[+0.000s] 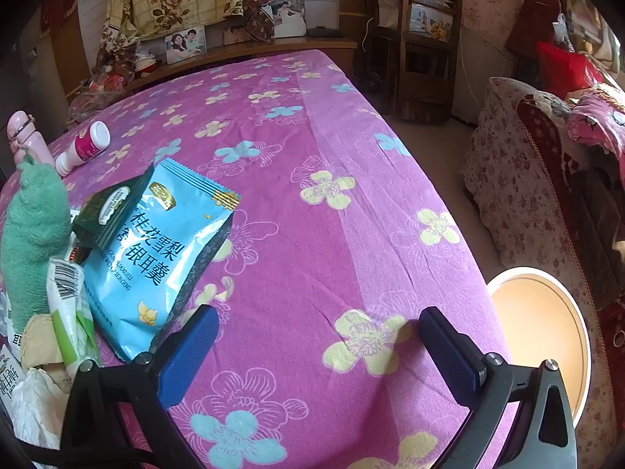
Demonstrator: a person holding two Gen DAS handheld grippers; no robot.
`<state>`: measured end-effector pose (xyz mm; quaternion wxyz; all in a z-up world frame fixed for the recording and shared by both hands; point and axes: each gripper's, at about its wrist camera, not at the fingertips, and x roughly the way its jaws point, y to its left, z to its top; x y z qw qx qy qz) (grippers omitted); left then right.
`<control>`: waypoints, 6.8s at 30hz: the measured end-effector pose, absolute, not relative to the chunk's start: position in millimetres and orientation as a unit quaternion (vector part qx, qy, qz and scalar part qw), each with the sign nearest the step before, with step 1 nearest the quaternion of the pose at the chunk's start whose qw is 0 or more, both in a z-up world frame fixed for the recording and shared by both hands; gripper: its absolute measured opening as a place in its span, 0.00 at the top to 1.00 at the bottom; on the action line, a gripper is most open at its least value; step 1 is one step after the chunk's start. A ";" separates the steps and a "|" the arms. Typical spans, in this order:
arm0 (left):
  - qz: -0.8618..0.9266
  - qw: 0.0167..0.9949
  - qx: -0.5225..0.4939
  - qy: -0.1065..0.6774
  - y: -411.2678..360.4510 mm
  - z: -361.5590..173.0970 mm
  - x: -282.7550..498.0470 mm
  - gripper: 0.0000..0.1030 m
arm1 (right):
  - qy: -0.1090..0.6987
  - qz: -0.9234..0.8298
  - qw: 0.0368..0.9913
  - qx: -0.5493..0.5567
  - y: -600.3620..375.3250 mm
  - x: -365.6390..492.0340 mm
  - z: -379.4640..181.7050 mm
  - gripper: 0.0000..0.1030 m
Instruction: Collect trash
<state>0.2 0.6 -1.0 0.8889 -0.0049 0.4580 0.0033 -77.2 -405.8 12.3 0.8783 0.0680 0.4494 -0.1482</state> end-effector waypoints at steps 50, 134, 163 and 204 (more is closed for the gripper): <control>-0.108 0.944 -0.019 0.310 -93.9 136.1 -161.1 0.00 | 0.369 -0.095 0.924 0.031 -348.4 -160.7 91.6 0.00; -0.079 0.960 -0.022 0.269 -86.3 138.0 -173.8 0.00 | 0.280 -0.086 0.956 0.033 -300.7 -202.8 151.3 0.00; -0.074 0.959 -0.025 0.273 -82.9 133.9 -171.0 0.00 | 0.298 -0.079 0.951 0.023 -296.5 -198.3 143.4 0.00; -0.087 0.933 -0.021 0.348 -42.8 102.5 -133.7 0.00 | 0.450 0.063 0.885 0.102 -292.7 -133.0 58.4 0.11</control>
